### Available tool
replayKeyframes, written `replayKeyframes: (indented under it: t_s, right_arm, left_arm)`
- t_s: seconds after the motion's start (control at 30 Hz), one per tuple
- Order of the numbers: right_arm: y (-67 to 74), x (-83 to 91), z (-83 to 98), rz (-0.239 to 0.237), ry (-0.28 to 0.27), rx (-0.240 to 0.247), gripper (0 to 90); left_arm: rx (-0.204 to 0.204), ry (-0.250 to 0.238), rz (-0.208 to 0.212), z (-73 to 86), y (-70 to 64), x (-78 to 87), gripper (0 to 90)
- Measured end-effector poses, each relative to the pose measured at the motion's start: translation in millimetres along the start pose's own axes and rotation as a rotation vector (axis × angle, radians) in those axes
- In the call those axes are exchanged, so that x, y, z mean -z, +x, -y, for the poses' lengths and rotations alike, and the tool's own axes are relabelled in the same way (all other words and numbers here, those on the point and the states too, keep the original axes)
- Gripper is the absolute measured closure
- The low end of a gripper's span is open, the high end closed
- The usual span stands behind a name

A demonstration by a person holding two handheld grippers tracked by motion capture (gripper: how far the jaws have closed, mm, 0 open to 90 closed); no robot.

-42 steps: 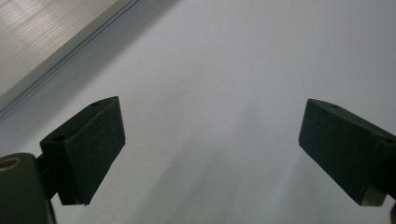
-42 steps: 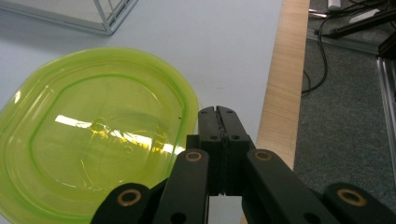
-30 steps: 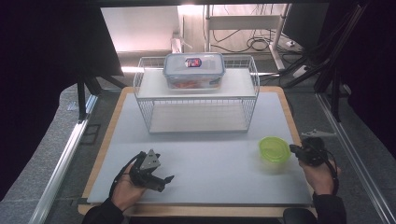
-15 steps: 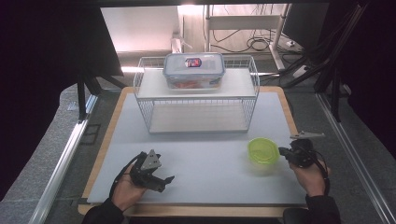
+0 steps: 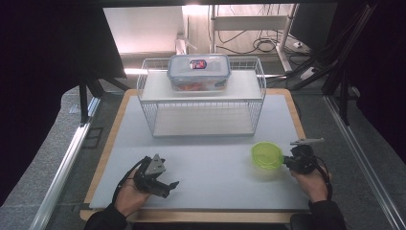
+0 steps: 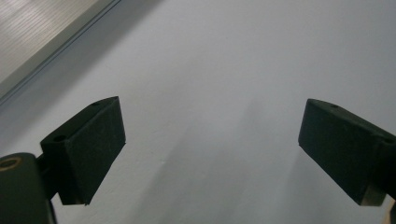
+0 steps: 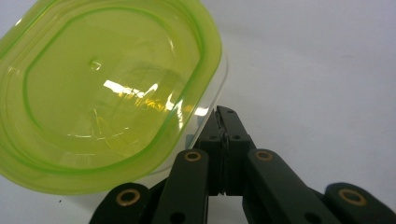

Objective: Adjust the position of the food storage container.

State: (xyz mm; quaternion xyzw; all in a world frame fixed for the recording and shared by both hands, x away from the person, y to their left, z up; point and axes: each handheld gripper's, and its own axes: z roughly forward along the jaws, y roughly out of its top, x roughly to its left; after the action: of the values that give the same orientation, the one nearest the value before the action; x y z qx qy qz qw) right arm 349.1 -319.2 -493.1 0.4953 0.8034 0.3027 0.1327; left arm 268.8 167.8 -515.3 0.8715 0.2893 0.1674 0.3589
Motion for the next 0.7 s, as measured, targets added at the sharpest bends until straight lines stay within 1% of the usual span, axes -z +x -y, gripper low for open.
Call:
replayKeyframes:
  t_s: [0.17,0.23,0.33,0.4,0.6,0.7]
  right_arm:
    - [-0.5,-4.3,0.7,-0.049,-0.011,-0.018,89.4]
    - [-0.2,-6.5,0.2,-0.066,-0.017,-0.018,89.4]
    - [1.2,-9.2,-0.9,-0.071,-0.017,-0.015,89.4]
    - [2.2,-11.5,-1.8,-0.089,-0.016,-0.020,89.4]
    - [10.6,-18.1,-6.5,-0.114,-0.022,-0.002,89.4]
    - [17.2,-22.0,-10.5,-0.136,-0.025,0.008,89.4]
  left_arm:
    - [0.004,-0.001,0.005,0.2,0.4,-0.3,7.1]
    - [0.006,-0.002,0.008,0.2,0.4,-0.4,7.1]
    - [0.003,-0.001,0.009,0.2,0.1,-0.8,7.1]
    - [0.001,0.001,0.010,0.2,-0.1,-1.2,7.1]
    - [0.000,0.006,0.011,0.1,-0.3,-1.6,7.1]
    - [-0.001,0.010,0.011,0.2,-0.3,-1.9,7.1]
